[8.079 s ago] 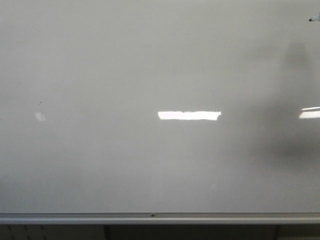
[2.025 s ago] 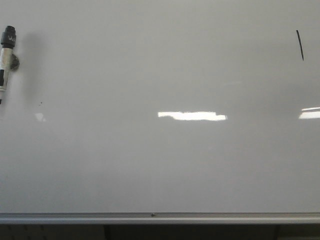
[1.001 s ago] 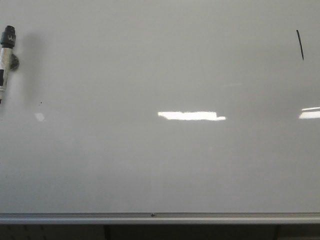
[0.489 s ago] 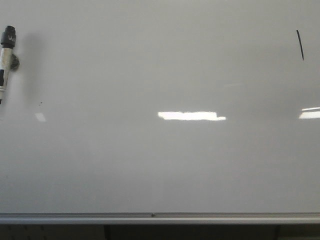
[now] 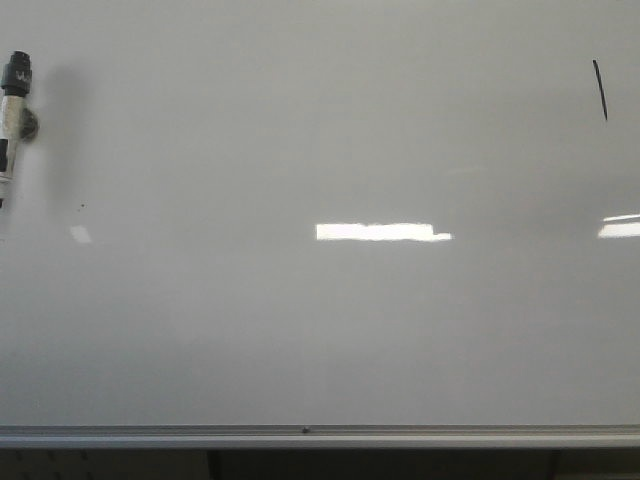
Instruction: Write number 1 on whiteboard
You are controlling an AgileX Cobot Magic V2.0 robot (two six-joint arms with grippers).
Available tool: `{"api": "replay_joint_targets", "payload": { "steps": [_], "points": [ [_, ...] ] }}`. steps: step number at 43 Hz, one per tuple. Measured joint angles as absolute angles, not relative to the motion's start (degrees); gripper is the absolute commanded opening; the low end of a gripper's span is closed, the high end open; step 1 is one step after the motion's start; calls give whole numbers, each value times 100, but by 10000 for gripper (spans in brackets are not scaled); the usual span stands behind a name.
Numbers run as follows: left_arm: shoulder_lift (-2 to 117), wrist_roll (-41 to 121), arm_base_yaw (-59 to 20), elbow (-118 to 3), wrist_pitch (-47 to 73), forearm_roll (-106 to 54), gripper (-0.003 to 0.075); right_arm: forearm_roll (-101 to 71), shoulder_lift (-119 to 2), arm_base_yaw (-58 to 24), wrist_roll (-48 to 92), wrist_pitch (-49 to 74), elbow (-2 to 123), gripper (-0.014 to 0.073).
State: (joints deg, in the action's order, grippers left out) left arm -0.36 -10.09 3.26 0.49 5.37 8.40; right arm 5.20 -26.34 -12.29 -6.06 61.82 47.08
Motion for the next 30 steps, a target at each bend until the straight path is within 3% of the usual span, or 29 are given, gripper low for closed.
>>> {"api": "replay_joint_targets", "payload": {
  "steps": [11,30],
  "points": [
    [-36,146,326,49,253,-108,-20,520,-2634,-1229,-606,6182,4708,-96],
    [-36,284,31,49,253,-195,-20,520,-2634,-1229,-606,6182,4708,-96]
  ]
}}
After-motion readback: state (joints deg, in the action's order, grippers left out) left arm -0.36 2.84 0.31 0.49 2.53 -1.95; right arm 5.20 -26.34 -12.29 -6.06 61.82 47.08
